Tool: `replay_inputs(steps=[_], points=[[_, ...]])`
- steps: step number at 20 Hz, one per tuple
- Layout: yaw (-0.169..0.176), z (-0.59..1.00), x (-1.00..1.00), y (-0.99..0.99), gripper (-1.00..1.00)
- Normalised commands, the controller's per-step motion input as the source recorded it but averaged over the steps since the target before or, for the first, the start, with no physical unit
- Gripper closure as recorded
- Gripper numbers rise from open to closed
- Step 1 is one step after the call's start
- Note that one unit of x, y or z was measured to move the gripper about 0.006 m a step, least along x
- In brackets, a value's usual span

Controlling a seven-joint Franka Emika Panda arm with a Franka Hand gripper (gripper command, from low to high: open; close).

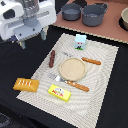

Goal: Interact with the objects in diverse but meaningful ways.

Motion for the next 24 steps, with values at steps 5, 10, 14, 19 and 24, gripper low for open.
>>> replay_inputs(steps=[5,10,14,19,24], points=[[0.113,0.15,0.06,-0.82,-1.0],[0.1,0.12,0.18,-0.83,-1.0],[0.058,0.09,0.33,-0.58,-1.0],[0.017,0.16,0.59,-0.1,-1.0],[0.002,0.01,0.55,-0.06,-1.0]])
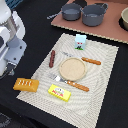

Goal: Interact with the objects in diverse but meaningful ways.

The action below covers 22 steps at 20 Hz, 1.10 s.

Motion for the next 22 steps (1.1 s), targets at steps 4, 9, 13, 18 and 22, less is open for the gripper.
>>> replay_inputs(steps=[4,9,13,18,22], points=[[0.003,-0.11,0.45,-0.16,-1.0],[0.008,-0.18,0.31,-0.4,-1.0],[0.0,-0.19,0.27,-0.39,-1.0],[0.0,-0.23,0.17,-0.37,-1.0],[0.006,-0.24,0.11,-0.23,-1.0]])
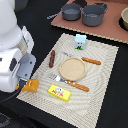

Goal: Interact with the objects in diverse but meaningful ways.

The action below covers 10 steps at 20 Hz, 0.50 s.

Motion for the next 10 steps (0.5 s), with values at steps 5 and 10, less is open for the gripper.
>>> replay_inputs(steps=[5,10], points=[[0.035,-0.26,0.02,-0.04,-1.0],[0.05,-0.28,0.01,0.0,-1.0]])
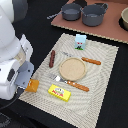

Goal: Interact with the objects in diverse but meaningful ways.

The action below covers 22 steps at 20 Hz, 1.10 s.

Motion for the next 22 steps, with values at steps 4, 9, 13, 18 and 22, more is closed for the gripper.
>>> replay_inputs(steps=[4,9,13,18,22], points=[[0.047,-0.3,0.0,-0.01,-1.0],[0.037,-0.3,0.06,-0.1,-1.0],[0.034,-0.31,0.06,-0.14,1.0],[0.025,-0.3,0.02,-0.11,1.0],[0.019,-0.04,0.0,0.01,1.0]])
